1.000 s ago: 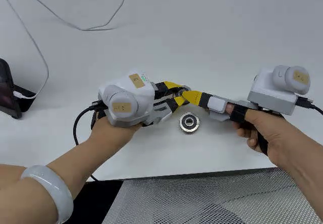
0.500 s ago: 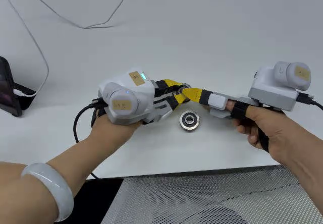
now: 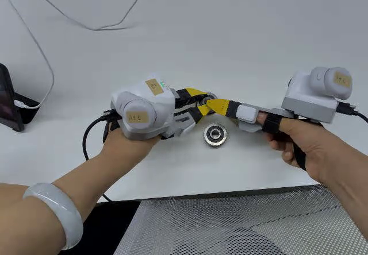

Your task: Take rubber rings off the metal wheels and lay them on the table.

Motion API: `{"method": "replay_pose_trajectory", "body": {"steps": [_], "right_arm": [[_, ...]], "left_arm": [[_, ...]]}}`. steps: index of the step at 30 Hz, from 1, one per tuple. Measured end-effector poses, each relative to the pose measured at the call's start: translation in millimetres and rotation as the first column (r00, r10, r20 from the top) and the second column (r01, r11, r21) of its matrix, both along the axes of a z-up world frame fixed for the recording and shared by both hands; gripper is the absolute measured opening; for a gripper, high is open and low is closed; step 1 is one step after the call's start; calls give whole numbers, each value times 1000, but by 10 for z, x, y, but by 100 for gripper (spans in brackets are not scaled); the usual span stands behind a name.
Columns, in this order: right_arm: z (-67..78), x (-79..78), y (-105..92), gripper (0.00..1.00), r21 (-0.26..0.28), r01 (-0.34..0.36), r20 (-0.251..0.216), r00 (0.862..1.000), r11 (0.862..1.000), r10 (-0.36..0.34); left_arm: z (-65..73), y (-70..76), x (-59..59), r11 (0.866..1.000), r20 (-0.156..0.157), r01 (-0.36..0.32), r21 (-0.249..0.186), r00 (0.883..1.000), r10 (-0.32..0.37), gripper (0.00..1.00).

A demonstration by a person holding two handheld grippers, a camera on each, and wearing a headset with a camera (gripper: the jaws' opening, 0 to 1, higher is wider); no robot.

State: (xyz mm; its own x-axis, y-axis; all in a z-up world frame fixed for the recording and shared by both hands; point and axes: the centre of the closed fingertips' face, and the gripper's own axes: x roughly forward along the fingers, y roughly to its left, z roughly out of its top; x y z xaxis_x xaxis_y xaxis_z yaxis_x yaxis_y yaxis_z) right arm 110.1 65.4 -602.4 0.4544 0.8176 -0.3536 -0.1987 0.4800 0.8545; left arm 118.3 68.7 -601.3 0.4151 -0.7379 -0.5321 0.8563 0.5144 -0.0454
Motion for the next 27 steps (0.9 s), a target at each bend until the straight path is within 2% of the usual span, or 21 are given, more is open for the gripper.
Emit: {"method": "replay_pose_trajectory", "body": {"steps": [3,6,8,10,11,22,27], "right_arm": [[47,-21,27,29,27,-12,-3,1000,1000,12],[51,-27,30,30,31,-18,-4,1000,999,18],[13,3,15,28,14,-4,3,1000,1000,4],[18,18,14,27,37,8,-15,1000,999,-8],[45,17,12,27,46,8,-9,1000,999,-8],[8,5,-21,21,27,4,0,1000,1000,-4],[-31,13,-50,15,4,5,-2,1000,1000,-5]], "left_arm": [[-3,3,2,1000,0,-1,-1,1000,1,14],[-2,2,1,1000,0,-2,-3,1000,2,14],[-1,1,0,1000,-1,-3,-3,1000,3,14],[-2,4,0,1000,0,-3,-1,1000,3,14],[-3,5,0,1000,-1,-3,-1,1000,3,14],[-3,-2,-14,1000,0,4,1,1000,-4,14],[-4,0,-14,1000,1,6,2,1000,-6,14]]}}
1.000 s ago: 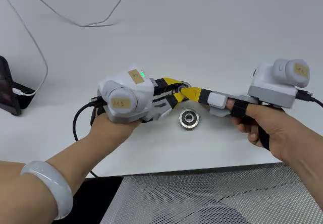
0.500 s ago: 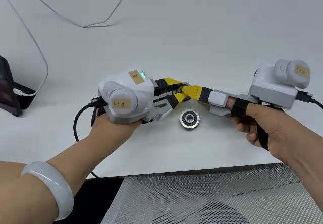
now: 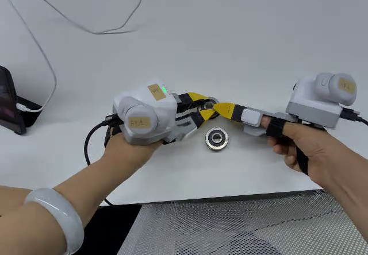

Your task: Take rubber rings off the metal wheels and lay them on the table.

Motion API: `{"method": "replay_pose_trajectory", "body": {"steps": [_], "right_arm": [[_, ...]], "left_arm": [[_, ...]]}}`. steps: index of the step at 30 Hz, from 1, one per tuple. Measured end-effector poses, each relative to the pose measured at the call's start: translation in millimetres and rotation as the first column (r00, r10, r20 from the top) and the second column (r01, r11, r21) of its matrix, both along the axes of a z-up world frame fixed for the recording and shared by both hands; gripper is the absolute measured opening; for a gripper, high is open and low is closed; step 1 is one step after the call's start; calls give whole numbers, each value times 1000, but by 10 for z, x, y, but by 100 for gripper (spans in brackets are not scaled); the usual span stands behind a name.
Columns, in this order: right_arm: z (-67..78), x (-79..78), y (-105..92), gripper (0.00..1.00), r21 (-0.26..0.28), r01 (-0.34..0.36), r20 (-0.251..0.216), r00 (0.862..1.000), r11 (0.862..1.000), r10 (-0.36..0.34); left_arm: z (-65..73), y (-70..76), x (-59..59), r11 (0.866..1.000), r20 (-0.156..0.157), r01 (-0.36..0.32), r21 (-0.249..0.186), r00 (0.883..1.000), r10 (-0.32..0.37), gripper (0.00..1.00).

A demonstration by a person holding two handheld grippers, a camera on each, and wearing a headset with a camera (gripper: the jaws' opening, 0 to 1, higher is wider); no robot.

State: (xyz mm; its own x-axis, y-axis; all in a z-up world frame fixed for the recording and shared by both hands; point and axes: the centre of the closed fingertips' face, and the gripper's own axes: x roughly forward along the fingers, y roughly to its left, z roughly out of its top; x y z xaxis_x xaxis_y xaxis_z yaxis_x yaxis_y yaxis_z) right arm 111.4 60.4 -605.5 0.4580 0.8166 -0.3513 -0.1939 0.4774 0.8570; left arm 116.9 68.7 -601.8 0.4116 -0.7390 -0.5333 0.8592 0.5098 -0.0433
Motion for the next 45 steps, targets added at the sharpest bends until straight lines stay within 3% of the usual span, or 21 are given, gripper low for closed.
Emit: {"method": "replay_pose_trajectory", "body": {"steps": [2,5,17,45], "right_arm": [[-26,4,-34,11,-30,-1,13,1000,1000,1],[-20,9,-26,5,-29,-1,15,1000,1000,1],[-12,27,-17,3,-82,-17,43,999,996,21],[62,22,7,1,-74,-13,55,998,997,17]], "left_arm": [[-2,2,0,1000,0,0,0,1000,0,14],[-4,4,0,1000,0,-1,-1,1000,1,14],[-11,7,-1,1000,0,-1,0,1000,1,14],[-8,2,-7,1000,1,1,4,1000,-1,13]]}}
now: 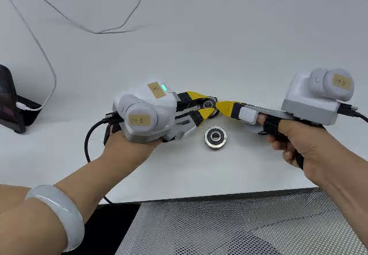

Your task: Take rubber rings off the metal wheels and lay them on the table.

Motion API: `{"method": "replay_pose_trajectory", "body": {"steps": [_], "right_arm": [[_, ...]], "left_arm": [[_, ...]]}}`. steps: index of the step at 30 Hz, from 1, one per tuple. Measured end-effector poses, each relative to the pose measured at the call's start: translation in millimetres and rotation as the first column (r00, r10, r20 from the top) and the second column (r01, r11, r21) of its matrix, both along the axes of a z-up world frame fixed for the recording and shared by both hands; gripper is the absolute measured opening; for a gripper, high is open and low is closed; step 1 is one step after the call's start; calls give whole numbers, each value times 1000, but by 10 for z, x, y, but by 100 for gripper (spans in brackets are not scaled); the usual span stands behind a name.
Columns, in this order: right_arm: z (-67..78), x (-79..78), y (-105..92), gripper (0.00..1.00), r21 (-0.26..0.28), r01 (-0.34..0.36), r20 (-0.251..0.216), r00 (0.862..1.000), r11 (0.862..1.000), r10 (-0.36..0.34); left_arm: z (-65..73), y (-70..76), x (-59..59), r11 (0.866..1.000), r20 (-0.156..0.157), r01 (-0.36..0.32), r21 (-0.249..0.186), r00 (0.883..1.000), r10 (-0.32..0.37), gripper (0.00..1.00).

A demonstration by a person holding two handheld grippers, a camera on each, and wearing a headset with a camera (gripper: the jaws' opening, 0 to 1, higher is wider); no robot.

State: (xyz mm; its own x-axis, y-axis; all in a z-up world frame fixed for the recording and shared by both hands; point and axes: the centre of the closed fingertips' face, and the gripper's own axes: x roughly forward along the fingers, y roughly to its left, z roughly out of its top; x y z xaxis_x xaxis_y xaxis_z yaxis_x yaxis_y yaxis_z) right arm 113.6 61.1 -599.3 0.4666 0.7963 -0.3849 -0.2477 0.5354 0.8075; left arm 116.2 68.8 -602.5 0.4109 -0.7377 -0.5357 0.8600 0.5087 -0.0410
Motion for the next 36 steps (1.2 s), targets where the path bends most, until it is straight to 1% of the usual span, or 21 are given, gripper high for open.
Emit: {"method": "replay_pose_trajectory", "body": {"steps": [12,27,31,36], "right_arm": [[57,-15,58,1,15,-14,6,1000,1000,14],[131,-66,86,1,37,-27,9,1000,999,26],[128,-63,82,1,37,-22,10,1000,999,22],[92,-39,76,1,30,-5,4,1000,1000,5]], "left_arm": [[-5,7,4,1000,0,5,2,1000,-5,13],[-4,1,6,1000,2,12,11,1000,-12,14],[-6,0,9,1000,0,14,16,1000,-14,14],[-8,1,12,1000,-7,22,21,1000,-21,14]]}}
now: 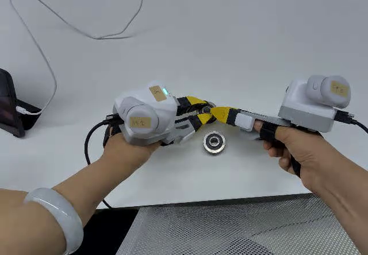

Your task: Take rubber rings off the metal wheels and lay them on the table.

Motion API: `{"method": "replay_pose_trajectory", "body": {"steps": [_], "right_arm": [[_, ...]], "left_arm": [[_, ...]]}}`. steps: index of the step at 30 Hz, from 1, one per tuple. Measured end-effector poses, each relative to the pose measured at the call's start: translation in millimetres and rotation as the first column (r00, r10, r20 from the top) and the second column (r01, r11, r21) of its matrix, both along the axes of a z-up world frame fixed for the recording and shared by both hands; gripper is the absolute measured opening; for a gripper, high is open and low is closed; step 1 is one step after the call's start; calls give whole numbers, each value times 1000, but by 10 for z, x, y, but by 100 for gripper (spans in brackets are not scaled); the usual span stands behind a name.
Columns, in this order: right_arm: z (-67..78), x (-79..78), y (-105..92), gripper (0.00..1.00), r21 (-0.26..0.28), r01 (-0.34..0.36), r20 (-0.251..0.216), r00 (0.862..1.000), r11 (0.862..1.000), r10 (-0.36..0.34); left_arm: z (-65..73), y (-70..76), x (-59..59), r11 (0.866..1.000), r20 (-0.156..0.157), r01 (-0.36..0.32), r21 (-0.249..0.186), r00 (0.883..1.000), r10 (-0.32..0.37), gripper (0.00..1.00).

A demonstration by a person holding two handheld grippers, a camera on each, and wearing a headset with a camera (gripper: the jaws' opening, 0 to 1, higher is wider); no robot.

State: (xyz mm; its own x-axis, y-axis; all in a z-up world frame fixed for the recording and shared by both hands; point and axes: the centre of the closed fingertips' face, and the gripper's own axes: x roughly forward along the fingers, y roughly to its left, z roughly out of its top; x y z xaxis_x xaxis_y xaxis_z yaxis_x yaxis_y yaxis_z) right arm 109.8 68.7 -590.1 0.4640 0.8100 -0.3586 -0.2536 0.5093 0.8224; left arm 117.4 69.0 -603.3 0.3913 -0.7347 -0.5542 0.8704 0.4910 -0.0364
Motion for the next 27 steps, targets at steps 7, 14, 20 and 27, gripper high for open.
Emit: {"method": "replay_pose_trajectory", "body": {"steps": [7,14,20,27], "right_arm": [[8,10,15,1,6,13,-1,1000,1000,-13],[36,25,33,1,20,18,-4,1000,1000,-18],[59,9,39,1,27,17,-4,1000,1000,-17],[121,-24,37,1,40,16,-2,1000,999,-16]], "left_arm": [[66,49,-17,1000,8,-1,-5,1000,1,18],[56,129,-58,1000,6,-2,4,1000,2,25],[21,162,-122,1000,-2,-2,15,1000,2,29],[30,212,-135,1000,-5,-23,6,1000,23,36]]}}
